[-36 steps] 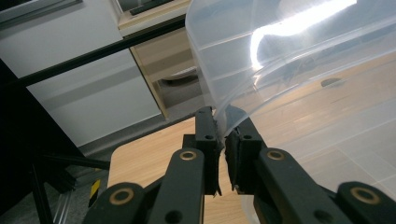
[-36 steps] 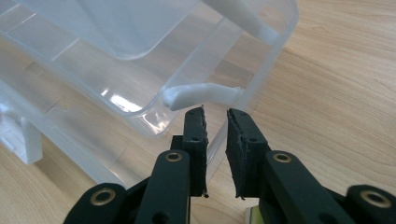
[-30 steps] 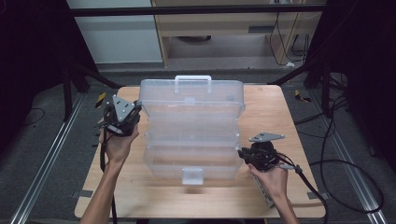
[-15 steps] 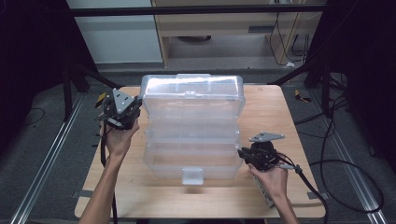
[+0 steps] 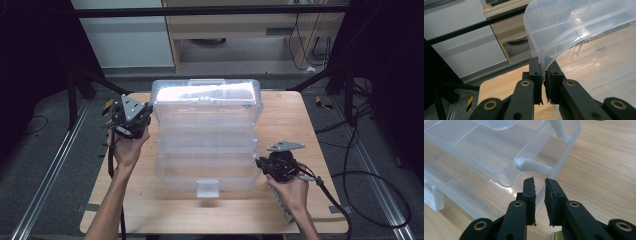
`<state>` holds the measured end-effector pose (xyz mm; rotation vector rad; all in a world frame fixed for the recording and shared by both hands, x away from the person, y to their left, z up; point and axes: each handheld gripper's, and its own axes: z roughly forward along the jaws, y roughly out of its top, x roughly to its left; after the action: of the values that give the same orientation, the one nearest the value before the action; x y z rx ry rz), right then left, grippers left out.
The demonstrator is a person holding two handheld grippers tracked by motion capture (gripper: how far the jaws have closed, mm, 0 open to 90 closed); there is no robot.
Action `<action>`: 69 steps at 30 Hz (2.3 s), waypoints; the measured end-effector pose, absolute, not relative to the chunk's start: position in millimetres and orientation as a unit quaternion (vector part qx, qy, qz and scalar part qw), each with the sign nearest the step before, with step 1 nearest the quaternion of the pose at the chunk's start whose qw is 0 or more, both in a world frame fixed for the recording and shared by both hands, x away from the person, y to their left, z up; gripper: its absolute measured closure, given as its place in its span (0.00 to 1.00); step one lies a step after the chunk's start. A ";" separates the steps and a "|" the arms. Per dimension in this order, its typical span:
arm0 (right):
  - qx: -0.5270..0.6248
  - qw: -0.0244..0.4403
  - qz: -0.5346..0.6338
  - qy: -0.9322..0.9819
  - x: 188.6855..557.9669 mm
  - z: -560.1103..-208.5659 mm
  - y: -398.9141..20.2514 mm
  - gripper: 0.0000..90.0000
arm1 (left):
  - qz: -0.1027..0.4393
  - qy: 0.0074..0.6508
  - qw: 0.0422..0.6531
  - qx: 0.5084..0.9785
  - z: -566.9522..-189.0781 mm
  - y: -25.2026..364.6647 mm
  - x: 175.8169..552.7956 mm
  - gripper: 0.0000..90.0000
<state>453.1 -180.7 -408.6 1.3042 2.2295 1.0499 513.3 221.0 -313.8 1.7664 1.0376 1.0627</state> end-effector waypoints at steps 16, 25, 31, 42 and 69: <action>0.459 0.179 0.370 0.788 453.7 -408.7 -180.6 0.88 | 0.417 0.417 0.405 0.699 -309.6 219.9 525.6 0.93; 0.458 0.180 0.370 0.788 453.7 -408.8 -180.6 0.88 | 0.417 0.419 0.407 0.696 -308.3 218.8 533.8 0.93; 0.457 0.179 0.370 0.789 453.8 -408.8 -180.7 0.88 | 0.413 0.424 0.409 0.694 -307.0 218.3 542.0 0.93; 0.457 0.180 0.371 0.788 453.7 -408.9 -180.5 0.88 | 0.410 0.431 0.408 0.692 -305.1 216.4 555.3 0.93; 0.456 0.178 0.371 0.789 454.0 -408.9 -180.8 0.88 | 0.410 0.438 0.400 0.693 -304.8 214.4 576.1 0.93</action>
<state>454.0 -180.8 -408.9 1.2895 2.2318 1.0486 576.1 214.4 -304.8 1.7525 1.1084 1.0376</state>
